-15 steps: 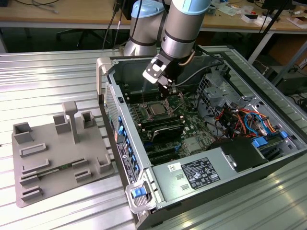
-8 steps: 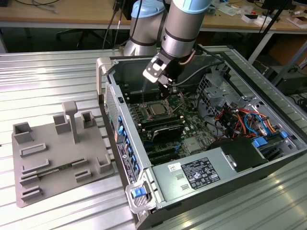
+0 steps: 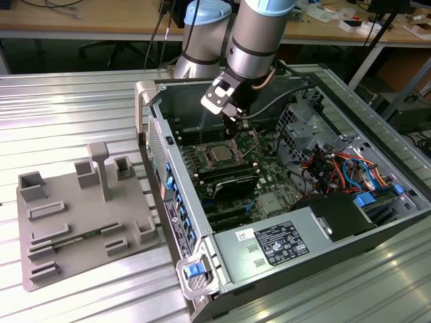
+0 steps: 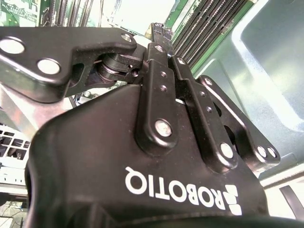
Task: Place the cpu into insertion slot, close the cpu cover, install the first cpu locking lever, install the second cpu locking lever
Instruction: 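Place the cpu into insertion slot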
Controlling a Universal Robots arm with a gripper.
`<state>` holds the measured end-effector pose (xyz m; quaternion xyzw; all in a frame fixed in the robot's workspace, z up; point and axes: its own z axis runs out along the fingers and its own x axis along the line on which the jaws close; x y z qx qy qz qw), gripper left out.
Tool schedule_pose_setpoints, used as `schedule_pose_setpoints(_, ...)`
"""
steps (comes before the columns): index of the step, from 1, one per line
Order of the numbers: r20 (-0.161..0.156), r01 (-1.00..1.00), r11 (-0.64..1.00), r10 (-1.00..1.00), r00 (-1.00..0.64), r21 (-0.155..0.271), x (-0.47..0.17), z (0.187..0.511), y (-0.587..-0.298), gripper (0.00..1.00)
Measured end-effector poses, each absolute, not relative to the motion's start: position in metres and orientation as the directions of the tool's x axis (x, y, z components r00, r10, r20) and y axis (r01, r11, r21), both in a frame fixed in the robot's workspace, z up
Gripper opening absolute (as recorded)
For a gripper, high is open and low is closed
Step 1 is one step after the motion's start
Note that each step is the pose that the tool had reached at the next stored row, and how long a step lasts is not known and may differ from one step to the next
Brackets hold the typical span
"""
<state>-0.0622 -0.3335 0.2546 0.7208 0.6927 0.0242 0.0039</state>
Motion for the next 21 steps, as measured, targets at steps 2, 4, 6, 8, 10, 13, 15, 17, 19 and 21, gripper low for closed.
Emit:
schedule_pose_setpoints(2, 0.030, 0.998, -0.040, 0.999, 0.039, 0.039, -0.0622, 0.2555, -0.3335, 0.11)
schedule_pose_setpoints(4, 0.030, 0.998, -0.040, 0.999, 0.039, 0.039, -0.0622, 0.2558, -0.3335, 0.11)
schedule_pose_setpoints(6, 0.030, 0.998, -0.040, 0.999, 0.039, 0.039, -0.0622, 0.2560, -0.3335, 0.11)
schedule_pose_setpoints(8, 0.030, 0.998, -0.040, 0.999, 0.039, 0.039, -0.0622, 0.2563, -0.3335, 0.11)
schedule_pose_setpoints(10, 0.030, 0.998, -0.040, 0.999, 0.039, 0.039, -0.0622, 0.2568, -0.3335, 0.11)
schedule_pose_setpoints(13, 0.030, 0.998, -0.040, 0.999, 0.039, 0.039, -0.0622, 0.2575, -0.3335, 0.11)
schedule_pose_setpoints(15, 0.030, 0.998, -0.040, 0.999, 0.039, 0.039, -0.0622, 0.2580, -0.3335, 0.11)
schedule_pose_setpoints(17, 0.030, 0.998, -0.040, 0.999, 0.039, 0.039, -0.0622, 0.2587, -0.3335, 0.11)
schedule_pose_setpoints(19, 0.030, 0.998, -0.040, 0.999, 0.039, 0.039, -0.0622, 0.2591, -0.3335, 0.11)
schedule_pose_setpoints(21, 0.030, 0.998, -0.040, 0.999, 0.039, 0.039, -0.0622, 0.2594, -0.3335, 0.11)
